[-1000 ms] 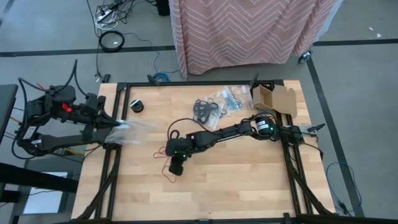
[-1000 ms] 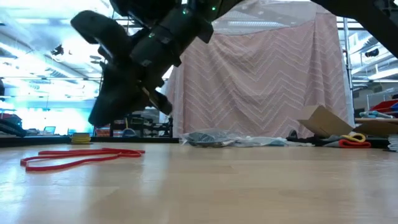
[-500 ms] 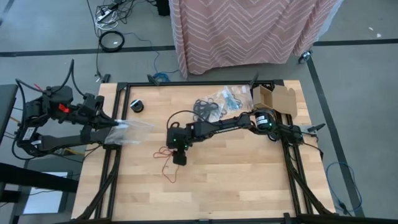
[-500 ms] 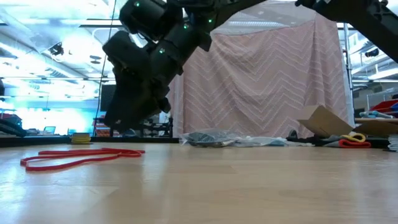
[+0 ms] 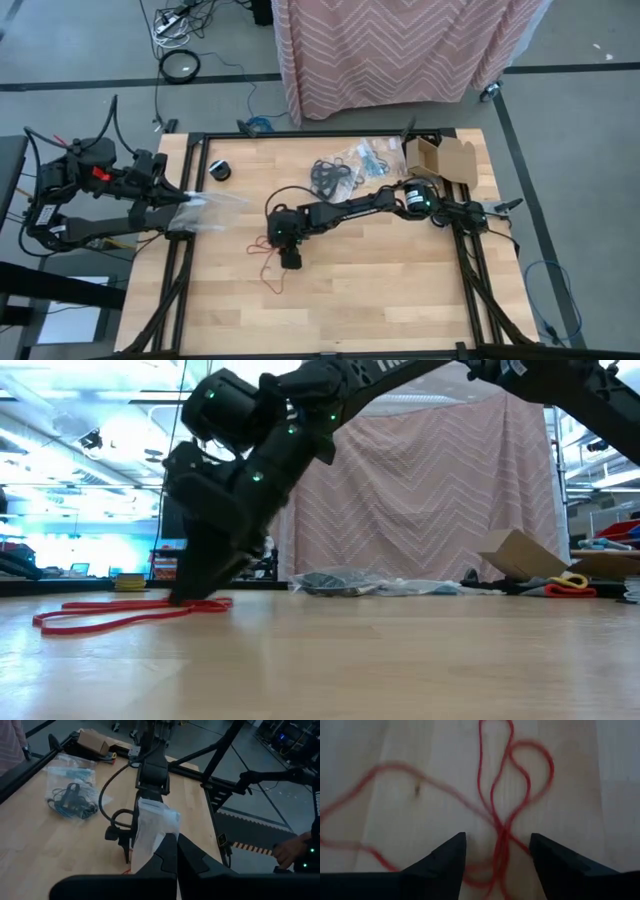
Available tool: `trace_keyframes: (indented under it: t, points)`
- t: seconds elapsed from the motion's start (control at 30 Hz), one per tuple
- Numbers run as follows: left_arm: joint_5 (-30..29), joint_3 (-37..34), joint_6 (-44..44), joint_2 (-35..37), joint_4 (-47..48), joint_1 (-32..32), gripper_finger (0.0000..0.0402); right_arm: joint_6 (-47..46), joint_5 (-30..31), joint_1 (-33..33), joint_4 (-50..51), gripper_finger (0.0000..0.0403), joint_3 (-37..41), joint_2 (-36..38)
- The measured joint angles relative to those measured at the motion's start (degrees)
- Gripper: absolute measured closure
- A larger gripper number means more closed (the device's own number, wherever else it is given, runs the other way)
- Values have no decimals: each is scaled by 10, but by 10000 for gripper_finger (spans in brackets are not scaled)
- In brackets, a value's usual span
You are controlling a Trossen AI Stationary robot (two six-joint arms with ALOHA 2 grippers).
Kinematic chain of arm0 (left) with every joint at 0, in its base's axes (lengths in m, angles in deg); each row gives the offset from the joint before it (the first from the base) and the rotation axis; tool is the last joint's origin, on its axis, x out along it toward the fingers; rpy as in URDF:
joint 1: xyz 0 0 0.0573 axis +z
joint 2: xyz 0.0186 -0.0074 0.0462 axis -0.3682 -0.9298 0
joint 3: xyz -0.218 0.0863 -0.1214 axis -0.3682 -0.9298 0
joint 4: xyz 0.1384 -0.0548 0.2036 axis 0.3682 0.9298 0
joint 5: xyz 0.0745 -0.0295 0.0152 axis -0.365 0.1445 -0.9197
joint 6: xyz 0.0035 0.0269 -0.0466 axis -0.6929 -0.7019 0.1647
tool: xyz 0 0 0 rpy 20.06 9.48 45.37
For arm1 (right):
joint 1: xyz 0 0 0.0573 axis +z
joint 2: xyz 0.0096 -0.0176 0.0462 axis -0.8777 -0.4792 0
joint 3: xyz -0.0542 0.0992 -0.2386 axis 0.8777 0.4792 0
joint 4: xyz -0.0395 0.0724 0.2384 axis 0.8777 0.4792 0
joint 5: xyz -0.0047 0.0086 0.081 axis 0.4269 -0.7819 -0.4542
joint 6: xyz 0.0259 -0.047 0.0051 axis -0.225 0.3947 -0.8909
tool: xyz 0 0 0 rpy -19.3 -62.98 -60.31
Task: Sort rubber bands
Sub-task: Prepare the red rubber bands to the center of the table
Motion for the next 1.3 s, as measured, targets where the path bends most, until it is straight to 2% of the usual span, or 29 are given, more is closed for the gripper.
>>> trace_keyframes:
  t: [0.1, 0.17, 0.23, 0.33, 0.37, 0.53, 0.73, 0.9, 1.07, 1.3]
  points:
    - [-5, 0, 8, 0, 0, 0, 402, -4, -4, 3, -11, 202, -2, -9]
    - [-5, 0, 10, 0, -1, 0, 402, -5, 3, 7, -3, 227, -3, -10]
    - [-5, 0, 12, 0, 0, 0, 402, -5, 31, 14, 11, 273, -4, -10]
    - [-9, 0, 15, 0, -2, 0, 402, -23, 61, 24, 46, 369, -5, -8]
    - [-11, 0, 17, 0, -5, 0, 402, -40, 65, 26, 59, 385, -5, -6]
    - [-13, 0, 23, 0, -18, 0, 402, -200, 102, 42, 150, 400, -5, 1]
    - [-21, 0, 23, 0, -21, 0, 402, -295, 121, 82, 260, 402, 5, 51]
    - [-15, -10, 23, -2, -73, 0, 402, -355, 173, 123, 340, 403, 1, 132]
    - [18, -75, 27, -5, -160, 0, 402, -418, 213, 148, 403, 403, 3, 199]
    - [96, -219, 63, -17, -313, 0, 402, -465, 202, 149, 501, 403, 1, 279]
